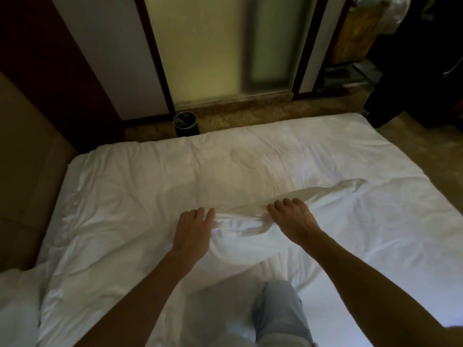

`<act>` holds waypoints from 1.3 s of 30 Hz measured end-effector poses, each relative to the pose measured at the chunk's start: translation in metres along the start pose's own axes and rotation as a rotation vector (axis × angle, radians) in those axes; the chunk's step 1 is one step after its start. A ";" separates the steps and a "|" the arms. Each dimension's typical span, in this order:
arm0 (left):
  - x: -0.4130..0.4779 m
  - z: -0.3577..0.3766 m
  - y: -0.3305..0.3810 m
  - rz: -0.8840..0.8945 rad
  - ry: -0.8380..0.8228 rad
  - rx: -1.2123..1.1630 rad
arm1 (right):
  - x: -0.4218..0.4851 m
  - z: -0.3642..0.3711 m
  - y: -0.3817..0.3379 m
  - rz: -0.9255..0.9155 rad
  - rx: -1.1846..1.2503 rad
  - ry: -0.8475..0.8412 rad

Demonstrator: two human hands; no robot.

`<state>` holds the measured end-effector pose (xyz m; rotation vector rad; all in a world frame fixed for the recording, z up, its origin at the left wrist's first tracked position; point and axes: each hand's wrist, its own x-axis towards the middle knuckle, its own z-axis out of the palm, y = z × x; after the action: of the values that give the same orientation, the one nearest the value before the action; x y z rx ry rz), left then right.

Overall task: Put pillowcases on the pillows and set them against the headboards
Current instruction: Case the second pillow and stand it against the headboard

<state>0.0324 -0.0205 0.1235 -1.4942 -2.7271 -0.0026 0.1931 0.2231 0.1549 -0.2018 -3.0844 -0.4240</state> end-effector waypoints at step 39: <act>0.120 0.008 0.038 0.013 0.061 -0.223 | 0.030 -0.004 0.149 0.058 -0.051 0.072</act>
<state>-0.0004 0.1008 0.1188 -1.5336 -2.7442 -0.3576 0.1828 0.3684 0.1995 -0.2702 -2.9917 -0.4965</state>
